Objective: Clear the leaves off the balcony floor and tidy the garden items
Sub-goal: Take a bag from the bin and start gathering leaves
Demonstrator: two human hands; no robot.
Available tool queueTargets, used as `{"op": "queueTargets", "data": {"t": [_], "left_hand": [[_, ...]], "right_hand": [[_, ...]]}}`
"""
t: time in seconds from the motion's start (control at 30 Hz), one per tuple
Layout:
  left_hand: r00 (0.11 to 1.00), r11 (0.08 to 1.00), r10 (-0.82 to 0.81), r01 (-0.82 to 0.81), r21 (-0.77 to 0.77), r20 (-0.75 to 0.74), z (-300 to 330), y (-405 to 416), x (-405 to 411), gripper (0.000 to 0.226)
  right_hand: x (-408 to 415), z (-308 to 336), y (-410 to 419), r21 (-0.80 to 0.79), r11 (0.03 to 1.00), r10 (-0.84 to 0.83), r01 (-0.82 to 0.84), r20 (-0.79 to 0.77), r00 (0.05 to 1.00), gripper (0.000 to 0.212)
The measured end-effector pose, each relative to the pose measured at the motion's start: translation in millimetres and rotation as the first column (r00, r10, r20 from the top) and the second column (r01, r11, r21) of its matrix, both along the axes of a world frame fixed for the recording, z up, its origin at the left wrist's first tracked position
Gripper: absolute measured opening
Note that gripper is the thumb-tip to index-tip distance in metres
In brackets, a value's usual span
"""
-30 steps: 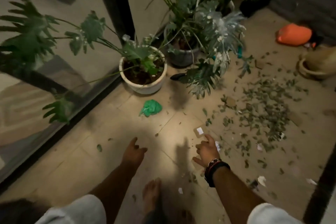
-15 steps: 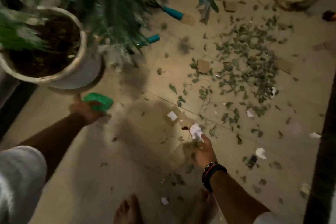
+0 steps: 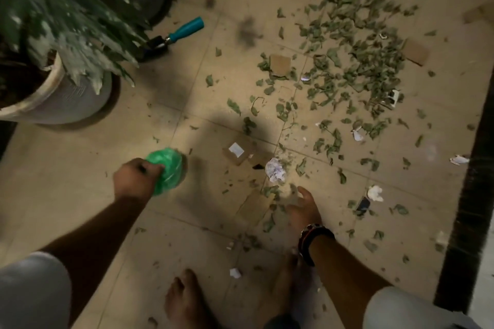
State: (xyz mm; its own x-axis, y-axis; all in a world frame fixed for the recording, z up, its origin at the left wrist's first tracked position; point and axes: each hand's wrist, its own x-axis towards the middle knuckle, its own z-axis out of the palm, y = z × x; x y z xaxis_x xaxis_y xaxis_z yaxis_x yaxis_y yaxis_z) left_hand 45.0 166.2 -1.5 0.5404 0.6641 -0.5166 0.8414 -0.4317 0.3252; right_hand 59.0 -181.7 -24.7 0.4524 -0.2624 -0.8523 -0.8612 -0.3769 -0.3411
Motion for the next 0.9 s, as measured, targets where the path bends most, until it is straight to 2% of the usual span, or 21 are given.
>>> {"op": "queueTargets", "data": {"t": [0.07, 0.1, 0.17, 0.2, 0.27, 0.37, 0.4, 0.47, 0.53, 0.6, 0.67, 0.73, 0.8, 0.9], "left_hand": [[0.999, 0.998, 0.001, 0.001, -0.058, 0.032, -1.2, -27.4, 0.8, 0.016], [0.999, 0.996, -0.01, 0.014, -0.089, 0.047, -4.2, -42.0, 1.1, 0.018], [0.998, 0.987, -0.005, 0.015, -0.158, 0.063, -11.9, -69.9, 3.1, 0.041], [0.999, 0.984, 0.004, 0.003, -0.179, 0.038, -18.9, -78.6, 3.8, 0.054], [0.999, 0.978, -0.022, 0.013, -0.207, -0.04, -35.6, -88.4, 4.9, 0.063], [0.981, 0.971, -0.107, 0.069, -0.227, -0.161, -54.2, -92.5, 5.3, 0.053], [0.976, 0.972, -0.119, 0.078, -0.222, -0.18, -56.8, -92.6, 7.1, 0.05], [0.953, 0.977, -0.174, 0.134, -0.169, -0.249, -61.3, -87.2, 6.7, 0.047], [0.934, 0.977, -0.204, 0.175, -0.121, -0.293, -62.7, -83.8, 6.5, 0.051], [0.945, 0.976, -0.208, 0.181, -0.125, -0.253, -59.2, -85.2, 6.9, 0.045], [0.958, 0.972, -0.225, 0.208, -0.109, -0.178, -51.9, -92.5, 10.7, 0.029], [0.961, 0.965, -0.26, 0.254, -0.07, -0.097, -43.5, -99.7, 18.3, 0.018], [0.951, 0.95, -0.309, 0.308, -0.047, -0.016, -40.0, -110.1, 30.8, 0.02], [0.95, 0.948, -0.299, 0.307, -0.087, 0.094, -36.0, -130.9, 51.5, 0.03]], "right_hand": [[10.0, -3.5, 6.1, -0.11, 0.981, 0.164, -0.157, 0.064, 0.984, 0.055], [16.4, -9.3, 10.2, -0.19, 0.942, 0.295, -0.276, 0.084, 0.952, 0.054], [30.3, -28.8, 19.1, -0.32, 0.794, 0.57, -0.516, 0.099, 0.816, 0.057], [36.0, -38.3, 24.2, -0.347, 0.732, 0.652, -0.586, 0.108, 0.75, 0.058], [45.6, -51.0, 32.0, -0.368, 0.65, 0.741, -0.665, 0.114, 0.661, 0.049], [49.7, -73.2, 32.0, -0.399, 0.495, 0.854, -0.772, 0.058, 0.518, 0.035], [48.5, -78.1, 28.5, -0.378, 0.487, 0.859, -0.787, 0.042, 0.511, 0.036], [39.5, -81.0, 17.0, -0.345, 0.524, 0.836, -0.779, 0.037, 0.547, 0.037], [28.6, -71.0, -4.7, -0.364, 0.619, 0.768, -0.696, 0.092, 0.634, 0.039], [20.0, -54.8, -37.8, -0.405, 0.744, 0.634, -0.531, 0.181, 0.752, 0.041], [17.1, -42.0, -82.4, -0.487, 0.808, 0.476, -0.332, 0.207, 0.855, 0.038], [18.6, -36.8, -125.9, -0.548, 0.819, 0.308, -0.17, 0.17, 0.936, 0.041], [21.5, -39.7, -166.5, -0.563, 0.822, 0.171, -0.079, 0.113, 0.979, 0.055], [30.5, -44.2, -203.4, -0.579, 0.798, 0.181, -0.165, -0.029, 0.983, 0.075]]}}
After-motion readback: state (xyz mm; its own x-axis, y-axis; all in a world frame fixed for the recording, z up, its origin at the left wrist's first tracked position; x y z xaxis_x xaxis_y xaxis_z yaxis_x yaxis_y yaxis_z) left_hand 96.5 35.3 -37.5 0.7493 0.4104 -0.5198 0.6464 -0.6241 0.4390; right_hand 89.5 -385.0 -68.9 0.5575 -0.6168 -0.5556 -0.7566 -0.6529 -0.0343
